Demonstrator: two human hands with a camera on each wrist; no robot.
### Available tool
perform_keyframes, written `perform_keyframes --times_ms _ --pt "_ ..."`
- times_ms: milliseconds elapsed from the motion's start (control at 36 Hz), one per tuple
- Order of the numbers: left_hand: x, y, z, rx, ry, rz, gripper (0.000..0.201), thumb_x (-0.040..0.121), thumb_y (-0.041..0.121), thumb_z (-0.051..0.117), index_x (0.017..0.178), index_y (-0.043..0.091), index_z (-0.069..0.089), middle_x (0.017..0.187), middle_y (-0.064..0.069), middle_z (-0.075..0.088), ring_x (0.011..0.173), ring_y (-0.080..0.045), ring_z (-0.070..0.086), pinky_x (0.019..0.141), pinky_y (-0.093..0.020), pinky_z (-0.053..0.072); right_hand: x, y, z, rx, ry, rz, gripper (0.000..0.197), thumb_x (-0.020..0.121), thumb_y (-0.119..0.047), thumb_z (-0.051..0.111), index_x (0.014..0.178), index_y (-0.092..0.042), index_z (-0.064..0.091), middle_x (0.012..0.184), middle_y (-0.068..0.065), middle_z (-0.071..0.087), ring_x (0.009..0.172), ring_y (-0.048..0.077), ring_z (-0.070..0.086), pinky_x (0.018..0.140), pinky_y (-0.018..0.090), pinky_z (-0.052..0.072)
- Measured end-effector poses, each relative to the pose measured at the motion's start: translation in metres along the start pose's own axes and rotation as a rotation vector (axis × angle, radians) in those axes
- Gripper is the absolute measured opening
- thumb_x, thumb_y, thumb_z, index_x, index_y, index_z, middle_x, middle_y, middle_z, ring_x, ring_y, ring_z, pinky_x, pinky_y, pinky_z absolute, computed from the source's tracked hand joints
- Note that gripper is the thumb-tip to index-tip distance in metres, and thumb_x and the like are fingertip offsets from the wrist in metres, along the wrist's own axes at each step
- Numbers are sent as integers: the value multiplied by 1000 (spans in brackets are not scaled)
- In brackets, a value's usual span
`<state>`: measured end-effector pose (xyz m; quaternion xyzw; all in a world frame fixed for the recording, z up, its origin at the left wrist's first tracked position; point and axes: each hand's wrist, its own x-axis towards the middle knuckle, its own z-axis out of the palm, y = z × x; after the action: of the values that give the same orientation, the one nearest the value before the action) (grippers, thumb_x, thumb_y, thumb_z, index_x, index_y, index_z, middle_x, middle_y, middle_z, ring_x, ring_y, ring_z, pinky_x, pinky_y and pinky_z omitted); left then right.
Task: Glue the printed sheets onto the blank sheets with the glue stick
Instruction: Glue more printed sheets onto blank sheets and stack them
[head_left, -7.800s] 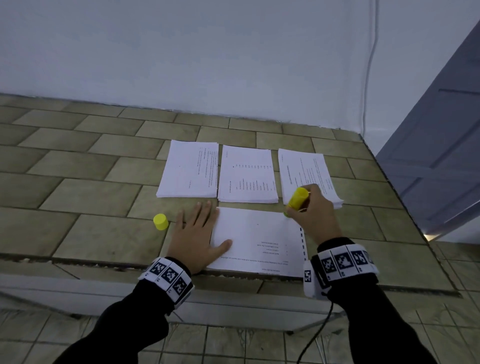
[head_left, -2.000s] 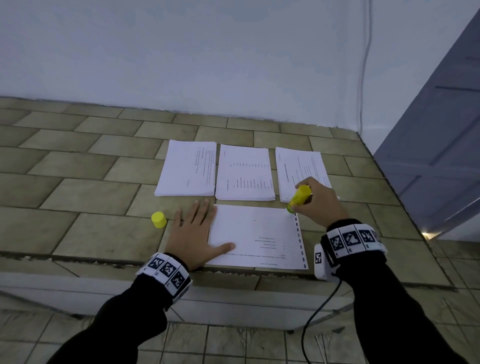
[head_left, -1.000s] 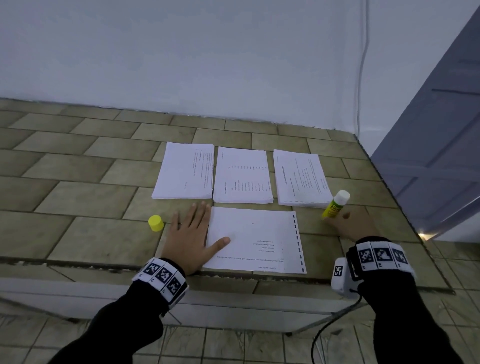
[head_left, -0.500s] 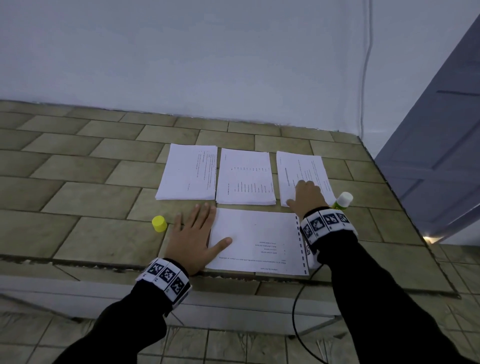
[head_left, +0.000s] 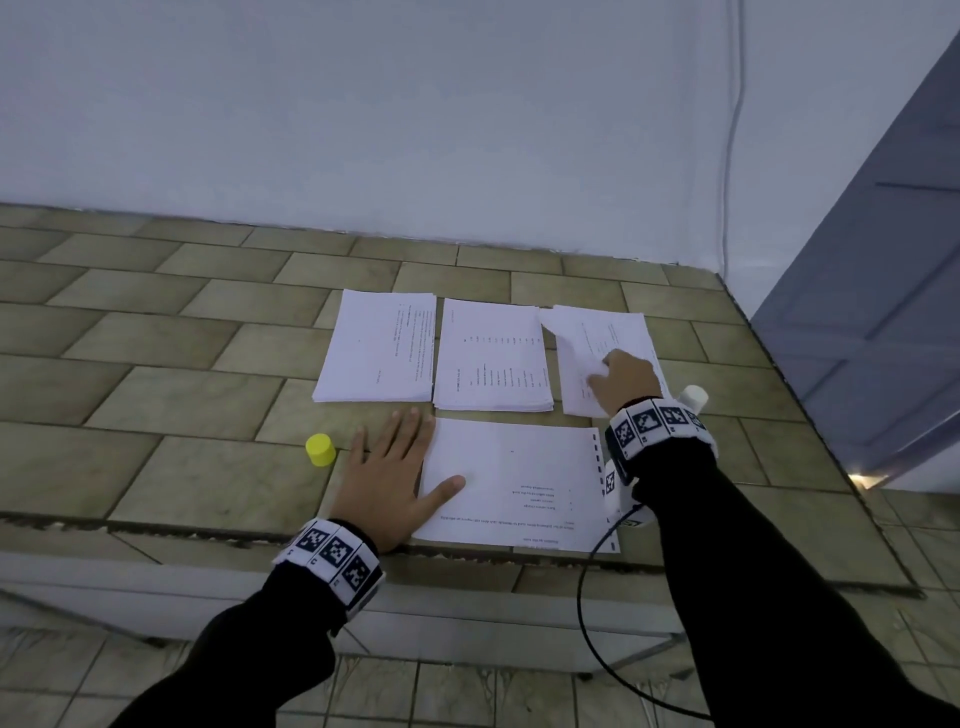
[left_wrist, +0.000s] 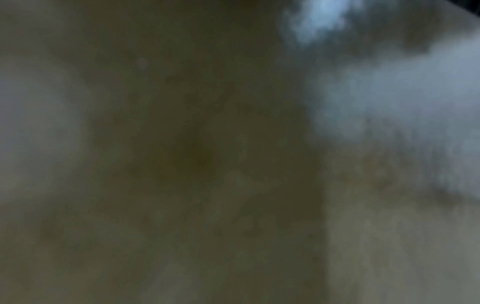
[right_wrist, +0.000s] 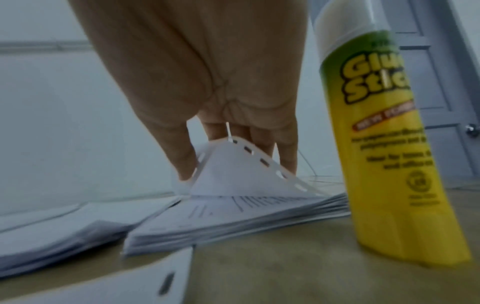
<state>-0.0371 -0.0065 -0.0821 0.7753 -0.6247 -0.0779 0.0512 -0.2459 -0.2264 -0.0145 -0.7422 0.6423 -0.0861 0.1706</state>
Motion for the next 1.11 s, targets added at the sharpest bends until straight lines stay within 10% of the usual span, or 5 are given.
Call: perform_keyframes --times_ms 250,444,667,833,1111 --pt "-1 -6 0 -137 92 39 100 75 86 -12 156 28 -2 160 12 -15 149 -10 -9 122 -48 0 -39 -15 -27 349 116 -340 24 89 -22 65 109 -10 62 102 3 64 86 15 54 71 24 37" --pt "-6 -6 -13 -878 400 -21 58 90 67 29 138 37 42 140 15 50 132 -6 43 110 -33 35 -88 3 -18 468 -48 -526 35 75 -15 80 105 -27 66 116 -9 55 110 6 47 83 13 32" --pt "14 -7 -39 -1251 132 -322 38 94 37 62 127 18 56 123 -2 61 114 -22 57 87 -25 48 -108 27 7 503 -100 -656 39 67 -3 84 96 -24 70 118 -2 54 115 -24 35 97 4 27" --pt "5 -8 -36 -1180 -42 -210 34 92 -7 57 109 22 64 111 -7 67 98 -17 63 69 -12 51 -113 46 13 502 -187 -451 49 73 -8 81 112 -32 63 143 -16 23 142 2 11 110 27 21" --pt "-3 -6 -30 -1173 -46 -190 30 92 0 62 109 24 67 85 6 67 76 -1 64 66 -16 50 -113 63 3 704 -275 -214 41 86 13 52 101 -24 61 113 3 61 99 26 64 80 27 56"
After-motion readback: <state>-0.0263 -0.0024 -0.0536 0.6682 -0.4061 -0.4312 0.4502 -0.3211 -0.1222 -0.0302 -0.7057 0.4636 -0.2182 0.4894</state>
